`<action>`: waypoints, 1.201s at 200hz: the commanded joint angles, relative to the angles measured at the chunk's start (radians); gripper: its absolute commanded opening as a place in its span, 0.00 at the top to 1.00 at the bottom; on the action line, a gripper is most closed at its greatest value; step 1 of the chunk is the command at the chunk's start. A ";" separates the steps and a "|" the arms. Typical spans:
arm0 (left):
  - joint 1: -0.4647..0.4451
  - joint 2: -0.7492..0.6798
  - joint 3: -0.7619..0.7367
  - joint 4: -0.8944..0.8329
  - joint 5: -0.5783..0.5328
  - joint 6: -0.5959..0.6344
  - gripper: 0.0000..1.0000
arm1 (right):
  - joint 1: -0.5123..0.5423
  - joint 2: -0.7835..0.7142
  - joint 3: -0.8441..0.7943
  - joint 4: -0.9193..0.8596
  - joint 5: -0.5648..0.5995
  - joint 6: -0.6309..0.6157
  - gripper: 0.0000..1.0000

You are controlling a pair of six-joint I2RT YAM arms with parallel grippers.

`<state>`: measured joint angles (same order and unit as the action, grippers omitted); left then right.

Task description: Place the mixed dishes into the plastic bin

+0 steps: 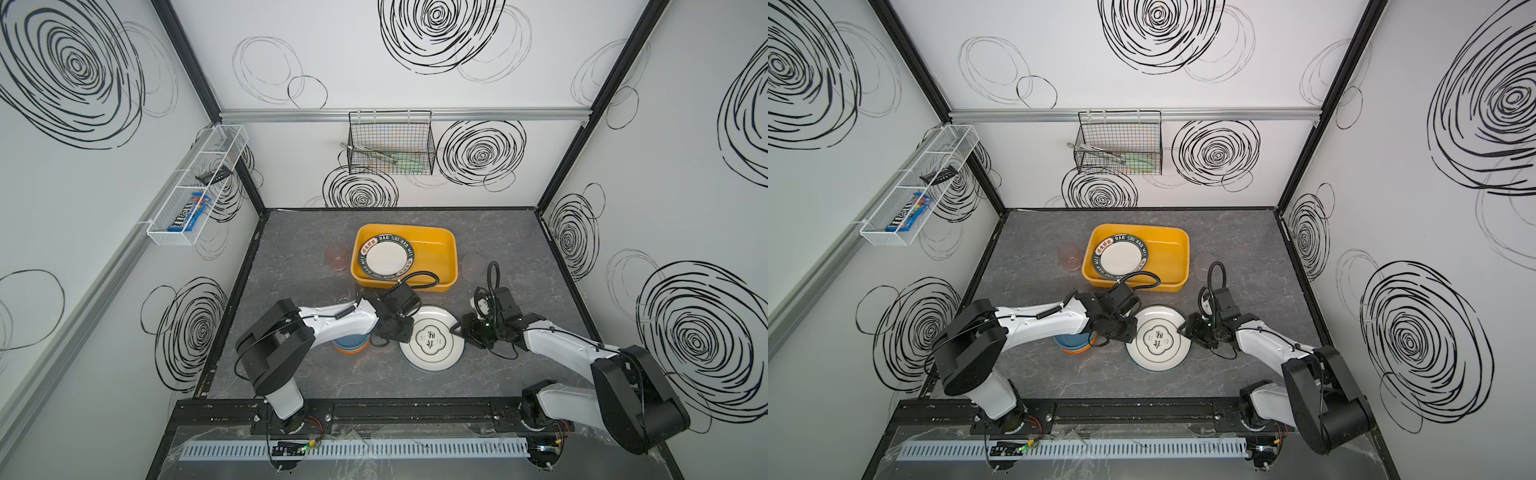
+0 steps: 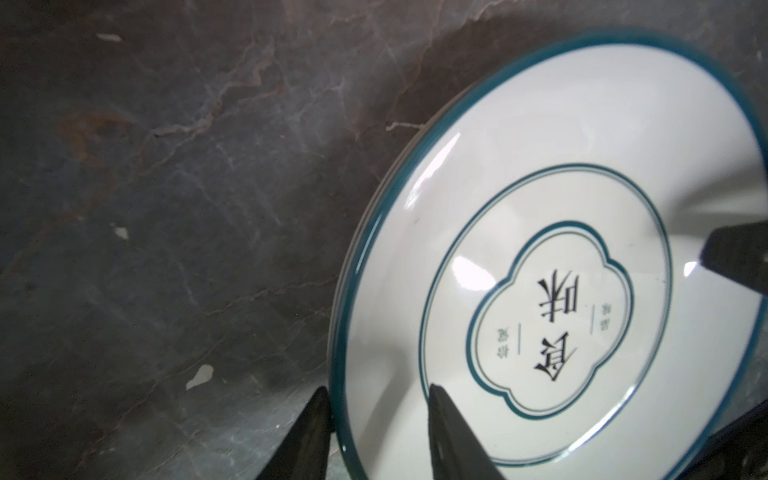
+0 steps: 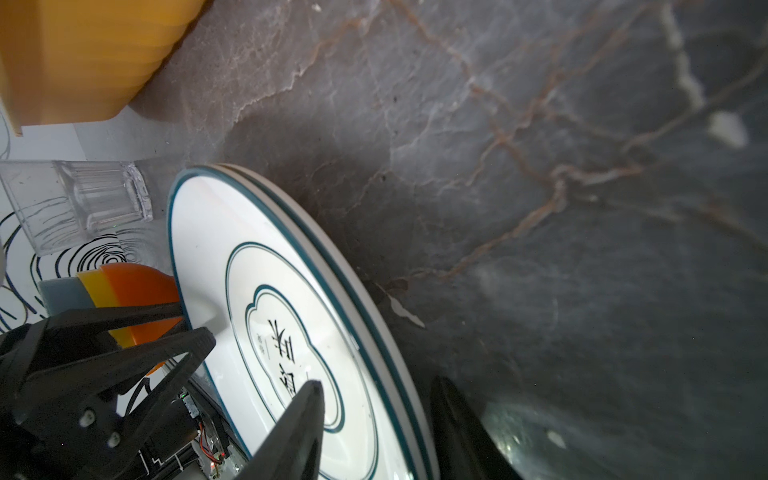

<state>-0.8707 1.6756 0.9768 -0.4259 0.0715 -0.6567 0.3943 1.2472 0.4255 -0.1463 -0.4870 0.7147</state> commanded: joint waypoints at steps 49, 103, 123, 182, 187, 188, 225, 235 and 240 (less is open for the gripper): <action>-0.008 -0.066 0.008 0.007 -0.015 -0.014 0.55 | 0.013 -0.016 -0.007 0.029 -0.035 0.016 0.54; -0.007 -0.050 0.003 0.019 0.010 -0.009 0.57 | 0.020 -0.015 -0.008 0.036 -0.031 0.023 0.55; -0.009 -0.054 0.003 0.022 0.008 -0.009 0.58 | 0.020 -0.014 -0.009 0.037 -0.032 0.025 0.55; -0.011 -0.032 0.010 0.030 0.024 -0.003 0.58 | 0.021 -0.017 -0.006 0.034 -0.030 0.024 0.54; -0.011 -0.029 0.010 0.032 0.026 -0.003 0.58 | 0.022 -0.017 -0.007 0.034 -0.029 0.023 0.54; -0.012 -0.028 0.010 0.032 0.026 -0.003 0.58 | 0.023 -0.017 -0.007 0.034 -0.029 0.023 0.54; -0.010 -0.006 0.023 0.038 0.035 0.007 0.58 | 0.023 -0.021 -0.010 0.034 -0.026 0.025 0.54; -0.011 -0.002 0.026 0.040 0.036 0.008 0.58 | 0.023 -0.022 -0.009 0.033 -0.025 0.025 0.54; -0.011 0.000 0.026 0.041 0.038 0.009 0.58 | 0.021 -0.022 -0.009 0.033 -0.025 0.026 0.54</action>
<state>-0.8715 1.6516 0.9764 -0.4152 0.0891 -0.6575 0.4076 1.2461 0.4232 -0.1417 -0.4904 0.7261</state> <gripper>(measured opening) 0.423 0.459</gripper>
